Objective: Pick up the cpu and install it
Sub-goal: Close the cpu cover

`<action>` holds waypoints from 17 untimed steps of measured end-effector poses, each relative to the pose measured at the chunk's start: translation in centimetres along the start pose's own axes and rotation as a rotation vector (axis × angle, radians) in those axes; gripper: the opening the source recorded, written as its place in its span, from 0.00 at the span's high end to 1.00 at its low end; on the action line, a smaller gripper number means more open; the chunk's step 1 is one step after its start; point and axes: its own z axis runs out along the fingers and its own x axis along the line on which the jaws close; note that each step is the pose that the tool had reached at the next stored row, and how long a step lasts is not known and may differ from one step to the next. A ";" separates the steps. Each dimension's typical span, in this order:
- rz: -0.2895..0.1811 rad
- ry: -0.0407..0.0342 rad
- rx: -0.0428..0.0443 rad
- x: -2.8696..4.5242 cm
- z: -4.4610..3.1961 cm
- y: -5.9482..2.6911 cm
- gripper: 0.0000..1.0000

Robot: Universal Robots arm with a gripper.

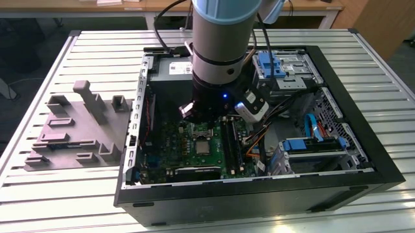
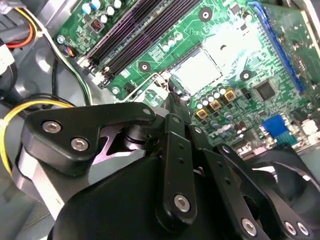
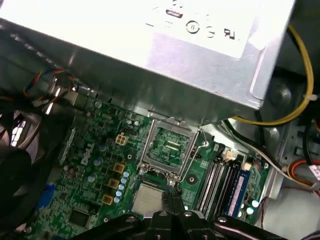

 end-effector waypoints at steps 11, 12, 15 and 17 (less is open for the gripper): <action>-0.008 -0.0188 -0.0541 -1.78 0.34 -0.66 0.89; -0.009 -0.0241 -0.0693 -1.87 0.34 -0.70 0.89; -0.015 -0.0346 -0.1008 -1.93 0.43 -0.73 0.89; -0.027 -0.0345 -0.1050 -1.93 0.54 -0.73 0.89</action>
